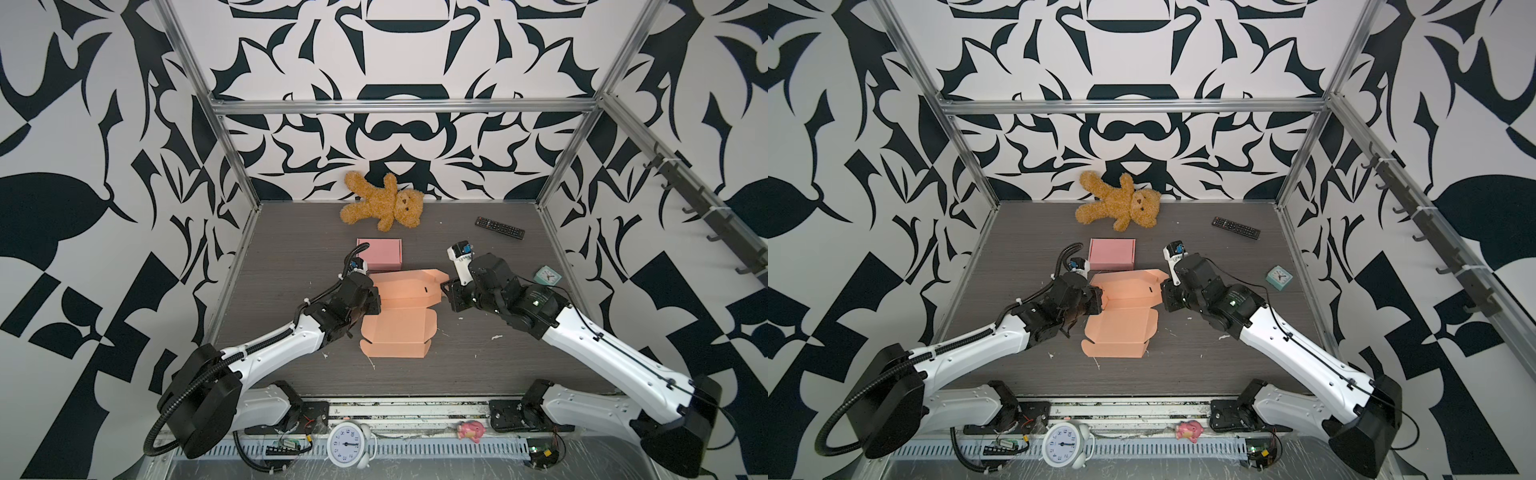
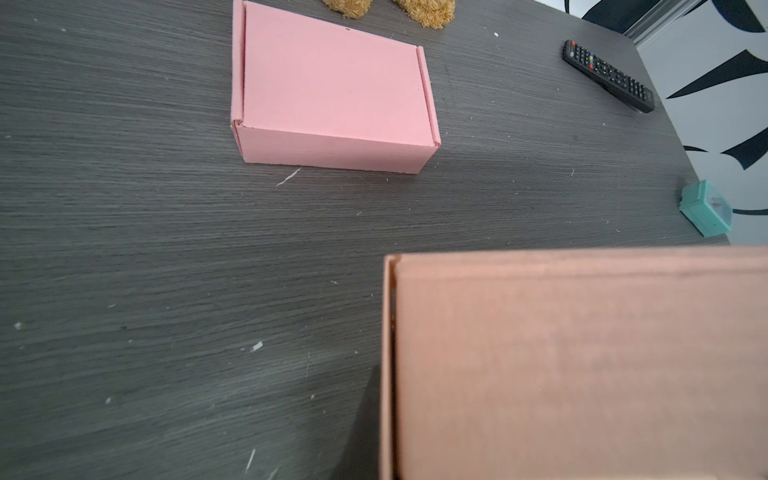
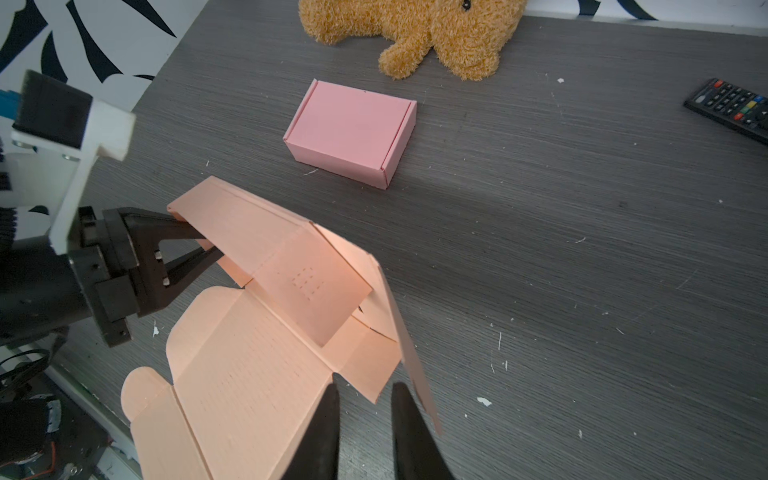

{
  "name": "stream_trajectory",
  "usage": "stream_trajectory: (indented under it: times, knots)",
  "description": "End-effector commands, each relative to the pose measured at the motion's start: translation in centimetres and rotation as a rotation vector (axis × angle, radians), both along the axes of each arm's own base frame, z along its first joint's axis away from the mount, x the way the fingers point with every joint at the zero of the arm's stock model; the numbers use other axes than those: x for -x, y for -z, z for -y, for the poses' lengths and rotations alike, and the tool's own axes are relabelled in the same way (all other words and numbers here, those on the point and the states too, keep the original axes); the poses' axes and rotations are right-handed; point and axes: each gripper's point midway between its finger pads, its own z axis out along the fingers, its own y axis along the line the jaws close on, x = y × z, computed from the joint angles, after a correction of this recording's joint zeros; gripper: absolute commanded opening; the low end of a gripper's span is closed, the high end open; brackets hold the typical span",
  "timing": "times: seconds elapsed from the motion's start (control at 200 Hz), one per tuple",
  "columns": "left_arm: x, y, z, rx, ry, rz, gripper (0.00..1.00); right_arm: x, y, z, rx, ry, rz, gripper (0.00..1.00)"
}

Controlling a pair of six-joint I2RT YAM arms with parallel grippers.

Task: Fold the paper box
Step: 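Raise the far flap with the right gripper while the left gripper holds the side wall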

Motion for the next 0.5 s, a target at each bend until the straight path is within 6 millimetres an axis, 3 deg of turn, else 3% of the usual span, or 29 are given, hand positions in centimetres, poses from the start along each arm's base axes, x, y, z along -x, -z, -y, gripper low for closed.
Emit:
stream_trajectory:
  times: [0.0,0.24,0.495]
  knots:
    - [-0.4,-0.8,0.4,0.033,-0.005,0.009,0.10,-0.8,-2.0,-0.6,-0.035,0.015,0.042,0.24]
    - [-0.3,-0.3,0.1,0.008,-0.006,-0.001,0.10,-1.6,-2.6,-0.6,-0.031,0.040,0.067,0.24]
    - [-0.2,-0.6,-0.2,0.002,-0.010,0.005,0.10,-2.5,-1.7,-1.7,-0.036,0.041,0.055,0.21]
